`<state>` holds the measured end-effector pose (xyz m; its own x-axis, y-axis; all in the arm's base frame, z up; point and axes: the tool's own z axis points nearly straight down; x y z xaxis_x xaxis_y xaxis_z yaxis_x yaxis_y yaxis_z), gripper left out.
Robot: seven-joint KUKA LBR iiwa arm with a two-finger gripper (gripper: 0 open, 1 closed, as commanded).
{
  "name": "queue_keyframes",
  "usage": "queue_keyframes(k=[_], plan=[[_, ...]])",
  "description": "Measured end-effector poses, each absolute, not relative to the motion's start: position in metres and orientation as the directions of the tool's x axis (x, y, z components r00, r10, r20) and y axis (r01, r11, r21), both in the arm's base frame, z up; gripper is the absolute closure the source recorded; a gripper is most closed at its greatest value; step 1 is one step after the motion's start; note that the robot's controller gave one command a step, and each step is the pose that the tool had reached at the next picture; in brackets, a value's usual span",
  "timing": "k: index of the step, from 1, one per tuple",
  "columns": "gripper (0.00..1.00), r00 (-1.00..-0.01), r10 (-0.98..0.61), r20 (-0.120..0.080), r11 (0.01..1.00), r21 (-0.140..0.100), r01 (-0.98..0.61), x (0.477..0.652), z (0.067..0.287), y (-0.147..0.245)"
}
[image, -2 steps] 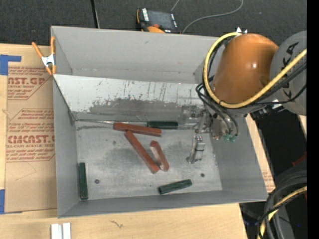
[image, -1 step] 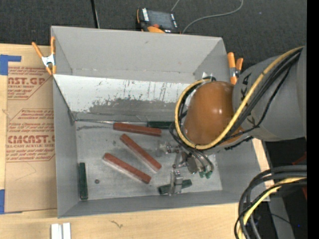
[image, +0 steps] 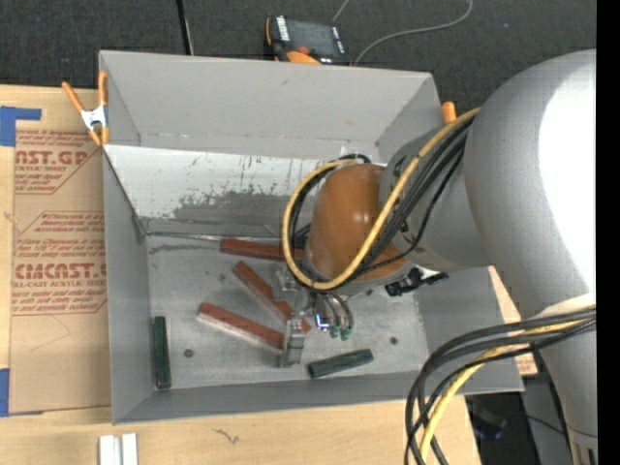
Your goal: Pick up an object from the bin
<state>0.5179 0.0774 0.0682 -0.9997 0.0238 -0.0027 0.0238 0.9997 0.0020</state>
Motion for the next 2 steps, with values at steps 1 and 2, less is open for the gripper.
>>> queue_keyframes(k=[1, 2], plan=[[1.00, -1.000, 0.024, -0.008, 1.000, 0.003, 0.024, 0.520, 0.073, 0.077], [1.00, -1.000, -0.018, -0.006, 1.000, -0.002, -0.018, 0.512, 0.076, -0.056]])
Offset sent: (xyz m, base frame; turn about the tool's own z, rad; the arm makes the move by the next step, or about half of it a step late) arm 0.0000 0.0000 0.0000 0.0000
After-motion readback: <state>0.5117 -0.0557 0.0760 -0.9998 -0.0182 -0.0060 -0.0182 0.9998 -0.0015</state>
